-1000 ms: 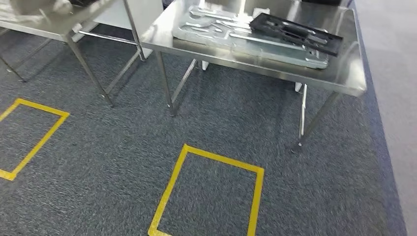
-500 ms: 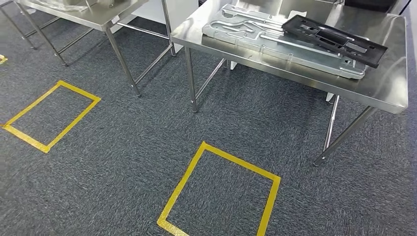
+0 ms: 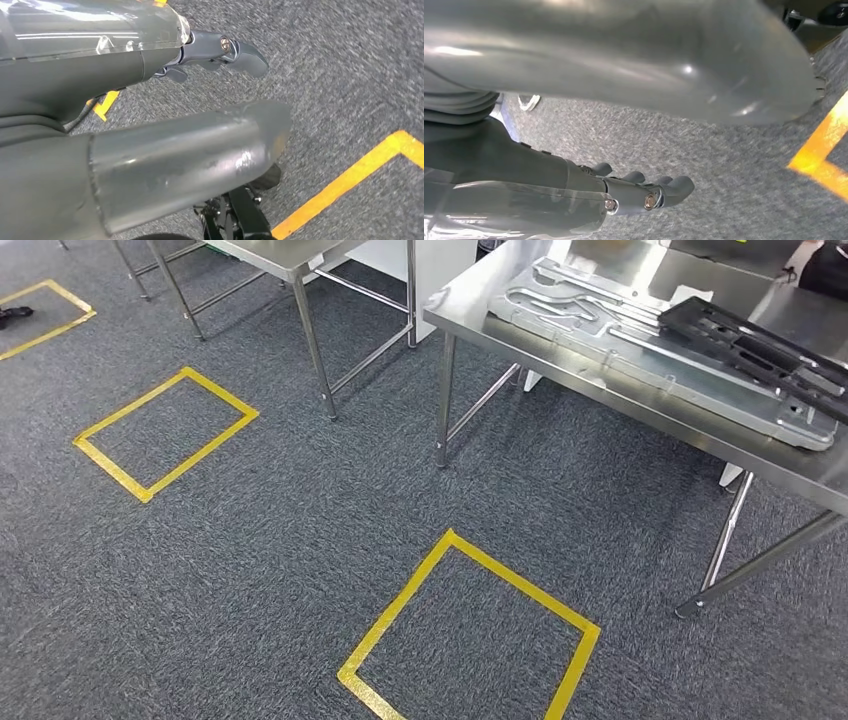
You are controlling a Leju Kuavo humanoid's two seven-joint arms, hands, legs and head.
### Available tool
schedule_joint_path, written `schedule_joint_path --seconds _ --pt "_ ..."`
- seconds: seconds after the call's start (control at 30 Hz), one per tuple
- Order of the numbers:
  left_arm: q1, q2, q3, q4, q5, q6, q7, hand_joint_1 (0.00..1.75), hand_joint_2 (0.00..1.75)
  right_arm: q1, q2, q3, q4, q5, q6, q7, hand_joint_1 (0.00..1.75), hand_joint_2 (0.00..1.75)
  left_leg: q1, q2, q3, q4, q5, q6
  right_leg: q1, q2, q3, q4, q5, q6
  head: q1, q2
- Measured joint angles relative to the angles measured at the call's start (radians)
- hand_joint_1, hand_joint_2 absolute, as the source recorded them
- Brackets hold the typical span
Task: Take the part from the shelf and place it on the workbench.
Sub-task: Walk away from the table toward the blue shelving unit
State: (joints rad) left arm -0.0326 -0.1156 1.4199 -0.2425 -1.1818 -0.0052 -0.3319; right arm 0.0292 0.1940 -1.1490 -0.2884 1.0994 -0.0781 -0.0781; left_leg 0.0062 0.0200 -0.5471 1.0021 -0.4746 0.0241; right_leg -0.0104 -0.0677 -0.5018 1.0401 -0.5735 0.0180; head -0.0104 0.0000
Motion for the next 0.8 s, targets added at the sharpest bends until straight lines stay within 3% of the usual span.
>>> schedule_joint_path --seconds 0.07,0.1,0.13,0.17,0.23,0.27,0.3,0.37,0.43,0.5,0.57,0.6,0.63,0.67,0.7,0.73,0.8 --pt "-0.003 -0.003 0.000 -0.001 -0.001 -0.001 -0.001 0.00 0.00 0.002 -0.002 -0.001 0.000 0.009 0.003 -0.003 0.00 0.00 0.002 -0.018 -0.001 -0.005 0.006 0.009 -0.003 0.048 -0.056 0.111 -0.061 0.004 0.006 0.000" --pt "-0.005 -0.004 0.000 -0.002 -0.002 -0.001 0.000 0.00 0.00 0.003 -0.002 -0.002 0.000 0.015 0.004 -0.003 0.00 0.00 0.002 -0.028 -0.002 -0.005 0.007 0.011 -0.003 0.057 -0.091 0.175 -0.086 0.005 0.007 0.000" --pt "-0.005 -0.004 0.000 -0.003 -0.003 -0.001 0.000 0.00 0.00 0.004 -0.002 -0.003 0.000 0.020 0.005 -0.003 0.00 0.00 0.001 -0.040 -0.003 -0.004 0.007 0.012 -0.003 0.061 -0.116 0.219 -0.094 0.005 0.007 0.000" --pt "-0.004 -0.005 0.000 -0.003 -0.004 -0.001 0.002 0.00 0.00 0.005 -0.003 -0.004 -0.001 0.026 0.005 -0.003 0.00 0.00 0.001 -0.052 -0.002 -0.003 0.007 0.012 -0.003 0.063 -0.126 0.231 -0.082 0.005 0.007 0.000" --pt "-0.003 -0.007 0.000 -0.003 -0.007 -0.001 0.005 0.00 0.00 0.007 -0.004 -0.007 -0.002 0.033 0.005 -0.002 0.00 0.00 0.002 -0.078 0.000 0.001 0.006 0.009 -0.004 0.078 -0.095 0.147 -0.008 0.002 0.007 0.000" --pt "-0.003 -0.009 0.000 -0.003 -0.009 -0.001 0.005 0.00 0.00 0.008 -0.005 -0.009 -0.003 0.036 0.005 -0.002 0.00 0.00 0.001 -0.090 -0.001 0.005 0.004 0.006 -0.005 0.102 -0.069 0.082 0.025 -0.002 0.007 0.000" --pt "-0.004 -0.011 0.000 -0.004 -0.010 0.000 0.006 0.00 0.00 0.009 -0.006 -0.011 -0.004 0.039 0.005 -0.002 0.00 0.00 0.000 -0.101 -0.004 0.011 0.002 0.001 -0.006 0.123 -0.047 0.029 0.047 -0.005 0.007 0.000" --pt "-0.004 -0.013 0.000 -0.005 -0.012 0.001 0.007 0.00 0.00 0.008 -0.007 -0.016 -0.006 0.045 0.005 -0.002 0.00 0.00 0.000 -0.122 -0.013 0.016 0.001 -0.011 -0.004 0.145 -0.030 -0.017 0.055 -0.012 0.007 0.000" --pt "0.000 -0.014 0.000 -0.006 -0.012 0.002 0.009 0.00 0.00 0.006 -0.006 -0.018 -0.007 0.052 0.004 -0.001 0.00 0.00 0.003 -0.137 -0.018 0.016 0.003 -0.025 -0.004 0.124 -0.025 -0.026 0.058 -0.022 0.007 0.000" --pt "0.003 -0.016 0.001 -0.008 -0.012 0.002 0.010 0.00 0.00 0.006 -0.006 -0.020 -0.009 0.056 0.001 -0.001 0.00 0.00 0.003 -0.106 -0.033 0.050 -0.020 -0.034 -0.009 0.099 -0.020 -0.037 0.064 -0.036 0.004 0.000" --pt "0.000 -0.016 0.001 -0.009 -0.012 0.002 0.011 0.00 0.00 0.009 -0.006 -0.023 -0.009 0.057 -0.001 -0.001 0.00 0.00 0.004 -0.054 -0.083 0.157 -0.082 -0.041 -0.009 0.071 -0.018 -0.041 0.065 -0.044 -0.002 0.000" --pt "-0.001 -0.016 0.001 -0.010 -0.012 0.002 0.012 0.00 0.00 0.011 -0.006 -0.025 -0.010 0.058 -0.002 -0.001 0.00 0.00 0.006 -0.041 -0.114 0.223 -0.112 -0.045 -0.008 0.055 -0.019 -0.041 0.064 -0.046 -0.004 0.000" --pt "-0.001 -0.016 0.001 -0.011 -0.012 0.002 0.012 0.00 0.00 0.011 -0.006 -0.026 -0.010 0.059 -0.002 0.000 0.00 0.00 0.008 -0.034 -0.137 0.273 -0.129 -0.050 -0.007 0.040 -0.019 -0.041 0.063 -0.046 -0.005 0.000" --pt "0.000 -0.016 0.001 -0.011 -0.012 0.002 0.012 0.00 0.00 0.011 -0.006 -0.027 -0.010 0.061 -0.003 0.000 0.00 0.00 0.010 -0.029 -0.144 0.291 -0.128 -0.053 -0.006 0.026 -0.018 -0.041 0.061 -0.045 -0.005 0.000" --pt "0.002 -0.016 0.001 -0.011 -0.012 0.002 0.013 0.00 0.00 0.010 -0.006 -0.027 -0.011 0.064 -0.004 0.000 0.00 0.00 0.012 -0.025 -0.131 0.270 -0.109 -0.054 -0.006 0.012 -0.016 -0.041 0.060 -0.044 -0.005 0.000" --pt "0.003 -0.016 0.001 -0.012 -0.012 0.003 0.013 0.00 0.00 0.009 -0.006 -0.028 -0.011 0.066 -0.004 0.000 0.00 0.00 0.013 -0.016 -0.099 0.213 -0.077 -0.054 -0.007 0.000 -0.013 -0.040 0.057 -0.041 -0.005 0.000" --pt "0.002 -0.016 0.001 -0.013 -0.012 0.004 0.013 0.00 0.00 0.009 -0.006 -0.031 -0.012 0.066 -0.003 0.001 0.00 0.00 0.010 0.027 -0.025 0.077 -0.025 -0.047 -0.003 -0.024 -0.004 -0.039 0.050 -0.032 -0.006 0.000"
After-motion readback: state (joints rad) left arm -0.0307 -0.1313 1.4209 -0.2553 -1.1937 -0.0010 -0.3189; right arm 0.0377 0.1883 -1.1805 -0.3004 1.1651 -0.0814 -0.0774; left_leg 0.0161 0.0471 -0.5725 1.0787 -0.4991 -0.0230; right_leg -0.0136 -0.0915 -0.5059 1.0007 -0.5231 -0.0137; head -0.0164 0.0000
